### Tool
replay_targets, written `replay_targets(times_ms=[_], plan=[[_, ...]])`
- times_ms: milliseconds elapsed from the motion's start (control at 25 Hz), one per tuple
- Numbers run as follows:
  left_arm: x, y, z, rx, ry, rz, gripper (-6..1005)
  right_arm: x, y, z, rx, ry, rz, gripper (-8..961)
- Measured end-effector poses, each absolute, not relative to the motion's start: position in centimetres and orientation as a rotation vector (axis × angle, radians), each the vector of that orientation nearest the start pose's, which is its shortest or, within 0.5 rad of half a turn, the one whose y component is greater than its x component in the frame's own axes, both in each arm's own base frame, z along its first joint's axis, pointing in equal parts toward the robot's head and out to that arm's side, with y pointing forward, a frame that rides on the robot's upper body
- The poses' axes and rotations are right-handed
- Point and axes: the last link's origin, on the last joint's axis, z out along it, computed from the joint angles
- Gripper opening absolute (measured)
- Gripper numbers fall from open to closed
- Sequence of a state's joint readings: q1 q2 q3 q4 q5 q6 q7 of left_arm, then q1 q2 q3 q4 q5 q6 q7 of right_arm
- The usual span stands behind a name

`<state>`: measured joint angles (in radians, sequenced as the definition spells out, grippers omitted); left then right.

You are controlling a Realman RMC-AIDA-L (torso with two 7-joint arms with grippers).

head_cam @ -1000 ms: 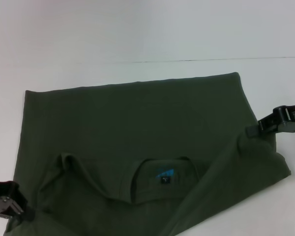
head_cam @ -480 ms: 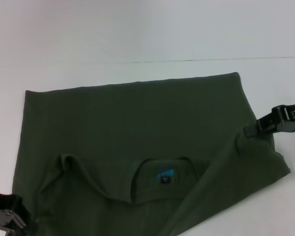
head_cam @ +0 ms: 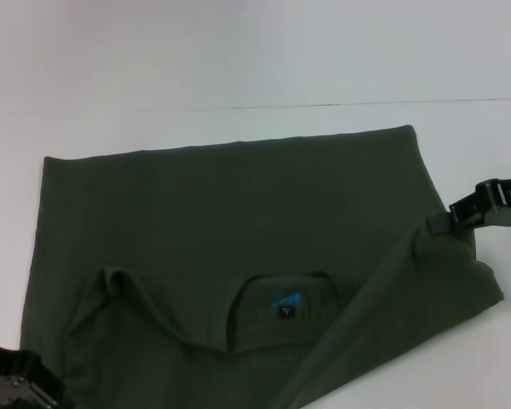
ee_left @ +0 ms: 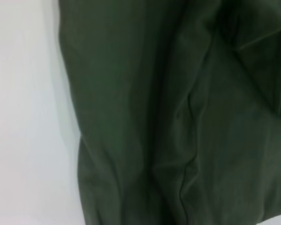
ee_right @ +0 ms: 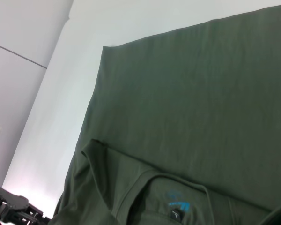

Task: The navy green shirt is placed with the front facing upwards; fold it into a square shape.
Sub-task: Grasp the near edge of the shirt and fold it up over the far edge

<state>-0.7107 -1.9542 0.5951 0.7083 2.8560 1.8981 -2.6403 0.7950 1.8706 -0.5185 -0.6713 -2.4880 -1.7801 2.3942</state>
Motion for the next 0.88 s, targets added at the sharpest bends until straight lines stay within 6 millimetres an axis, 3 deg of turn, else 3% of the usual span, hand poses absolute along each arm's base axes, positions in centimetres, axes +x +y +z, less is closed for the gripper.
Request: replay_targets(times_ms=[480, 680, 880], plan=[[-30.4, 30.9, 4.5, 2.18, 2.245, -0.526, 590, 24.2, 37.4, 8.2, -2.529, 1.772, 0.224, 20], [-30.2, 30.8, 4.2, 2.164, 2.23, -0.517, 674, 24.2, 37.4, 8.2, -2.528, 1.771, 0.225, 19], [-29.8, 30.5, 3.4, 2.134, 2.193, -0.492, 678, 24.2, 37.5, 8.3, -2.524, 1.771, 0.225, 19]])
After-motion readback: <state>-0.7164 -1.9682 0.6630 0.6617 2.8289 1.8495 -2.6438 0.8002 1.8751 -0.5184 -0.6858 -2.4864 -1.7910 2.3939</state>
